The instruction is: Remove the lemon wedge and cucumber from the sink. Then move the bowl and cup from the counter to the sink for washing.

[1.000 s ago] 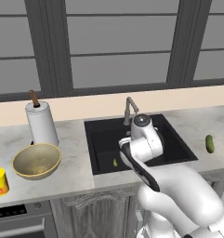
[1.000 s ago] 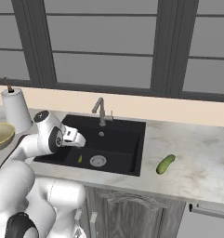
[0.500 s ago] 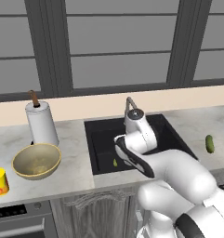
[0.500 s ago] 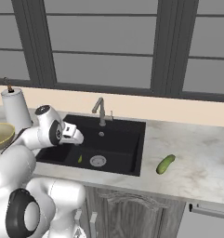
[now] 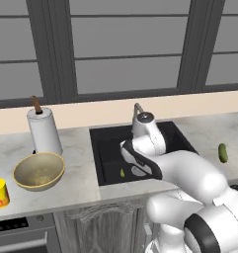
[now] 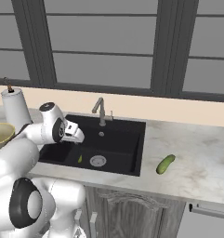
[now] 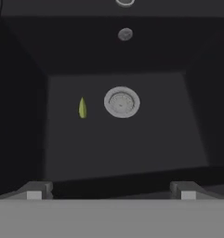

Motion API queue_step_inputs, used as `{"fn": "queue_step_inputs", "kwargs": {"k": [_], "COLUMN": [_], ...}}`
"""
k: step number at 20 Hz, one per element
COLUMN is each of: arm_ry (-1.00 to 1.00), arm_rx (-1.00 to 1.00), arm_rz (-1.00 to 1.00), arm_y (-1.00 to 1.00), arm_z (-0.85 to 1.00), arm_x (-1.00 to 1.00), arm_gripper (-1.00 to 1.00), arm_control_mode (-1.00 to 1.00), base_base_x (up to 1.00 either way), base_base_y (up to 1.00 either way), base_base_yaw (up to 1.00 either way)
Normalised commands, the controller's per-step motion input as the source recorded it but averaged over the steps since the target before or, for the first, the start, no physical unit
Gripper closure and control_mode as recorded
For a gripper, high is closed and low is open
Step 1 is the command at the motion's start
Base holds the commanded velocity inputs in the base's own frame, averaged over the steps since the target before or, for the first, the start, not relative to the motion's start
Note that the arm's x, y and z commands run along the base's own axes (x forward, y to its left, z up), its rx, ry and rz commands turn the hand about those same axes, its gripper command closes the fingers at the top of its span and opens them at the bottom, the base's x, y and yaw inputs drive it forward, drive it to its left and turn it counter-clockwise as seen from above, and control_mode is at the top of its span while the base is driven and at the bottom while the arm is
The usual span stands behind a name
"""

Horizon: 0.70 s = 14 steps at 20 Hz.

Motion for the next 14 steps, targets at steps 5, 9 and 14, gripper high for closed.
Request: {"fn": "queue_step_inputs", "kwargs": {"k": [5, 9, 14], "arm_ry": [0.02, 0.03, 0.08], "arm_rx": [0.09, 0.06, 0.04], "arm_rz": [0.0, 0.0, 0.0], "arm_y": [0.01, 0.0, 0.04], "arm_z": [-0.1, -0.11, -0.16], "arm_x": [0.09, 0.16, 0.15], "arm_gripper": [-1.0, -1.0, -1.0], "arm_control_mode": [-1.0, -1.0, -1.0], "base_base_x": [0.0, 0.0, 0.0], "base_base_y": [0.0, 0.0, 0.0], "base_base_yaw": [0.0, 0.0, 0.0]}}
